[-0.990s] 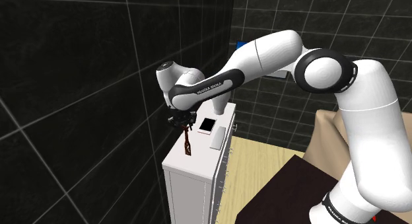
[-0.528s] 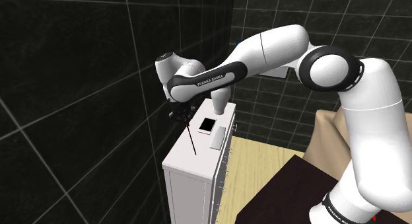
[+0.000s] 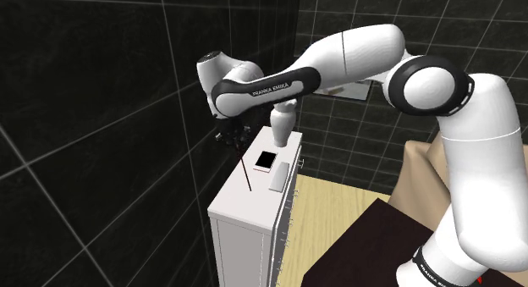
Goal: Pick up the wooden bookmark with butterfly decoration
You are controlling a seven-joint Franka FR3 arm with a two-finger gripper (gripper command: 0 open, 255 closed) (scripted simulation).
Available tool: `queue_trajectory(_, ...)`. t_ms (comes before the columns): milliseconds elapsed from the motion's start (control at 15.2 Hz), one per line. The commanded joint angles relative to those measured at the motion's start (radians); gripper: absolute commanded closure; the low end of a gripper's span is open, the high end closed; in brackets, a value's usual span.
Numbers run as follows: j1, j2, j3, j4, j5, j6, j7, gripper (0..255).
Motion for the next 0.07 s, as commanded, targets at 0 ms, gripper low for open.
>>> queue_trajectory(0, 0.000, -0.003, 0.001, 0.001, 0.001, -0.004, -0.001, 255)
